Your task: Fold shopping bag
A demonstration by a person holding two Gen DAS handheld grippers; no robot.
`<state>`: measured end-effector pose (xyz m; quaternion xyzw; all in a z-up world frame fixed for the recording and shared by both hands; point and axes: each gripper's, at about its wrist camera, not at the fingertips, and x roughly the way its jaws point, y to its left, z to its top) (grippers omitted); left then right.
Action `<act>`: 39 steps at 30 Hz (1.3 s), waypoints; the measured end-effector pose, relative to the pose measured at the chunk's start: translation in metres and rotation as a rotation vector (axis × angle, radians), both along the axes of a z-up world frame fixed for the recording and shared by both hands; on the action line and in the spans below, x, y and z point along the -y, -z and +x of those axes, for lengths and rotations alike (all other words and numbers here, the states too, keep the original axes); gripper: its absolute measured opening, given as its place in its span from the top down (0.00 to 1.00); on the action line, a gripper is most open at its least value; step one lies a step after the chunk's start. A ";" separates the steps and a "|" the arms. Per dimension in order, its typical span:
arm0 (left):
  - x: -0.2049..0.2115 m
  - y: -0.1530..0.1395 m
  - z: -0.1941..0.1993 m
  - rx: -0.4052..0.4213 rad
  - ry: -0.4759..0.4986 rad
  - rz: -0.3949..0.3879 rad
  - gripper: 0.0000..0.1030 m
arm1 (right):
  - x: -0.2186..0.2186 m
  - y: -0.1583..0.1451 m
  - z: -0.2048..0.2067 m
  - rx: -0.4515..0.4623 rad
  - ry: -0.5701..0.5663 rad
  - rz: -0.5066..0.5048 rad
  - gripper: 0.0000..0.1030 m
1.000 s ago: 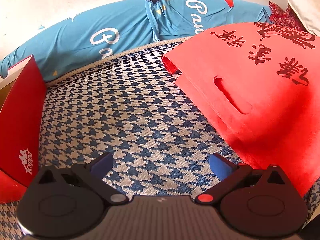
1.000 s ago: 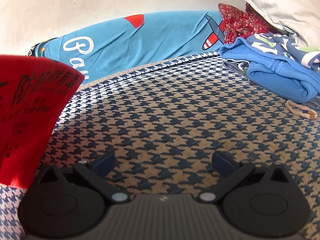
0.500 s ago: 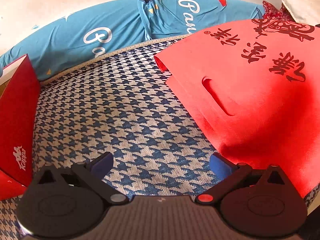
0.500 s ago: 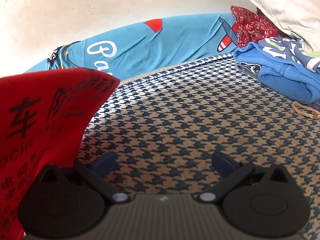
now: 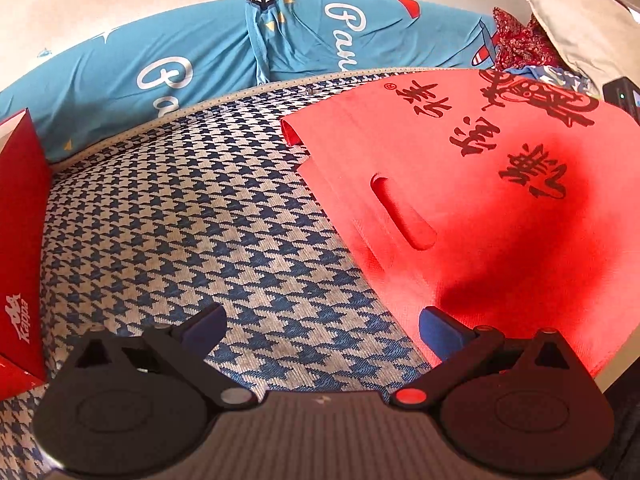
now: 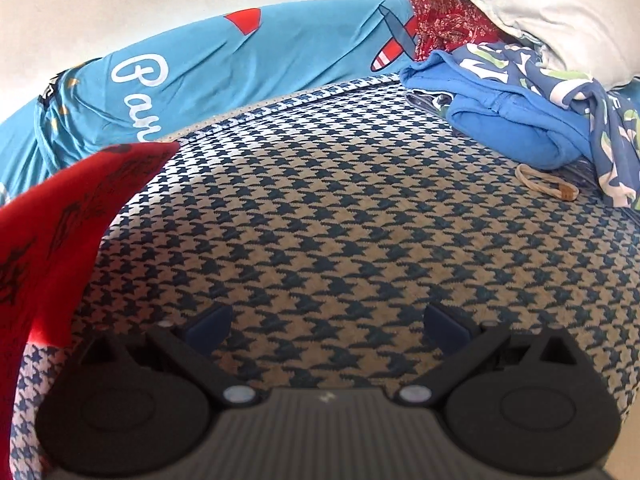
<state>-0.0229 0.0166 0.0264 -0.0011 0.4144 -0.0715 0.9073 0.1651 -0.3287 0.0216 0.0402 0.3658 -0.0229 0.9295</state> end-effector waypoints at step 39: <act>0.032 0.031 -0.060 0.005 0.089 0.034 0.00 | 0.031 -0.035 -0.041 -0.064 0.103 -0.018 0.00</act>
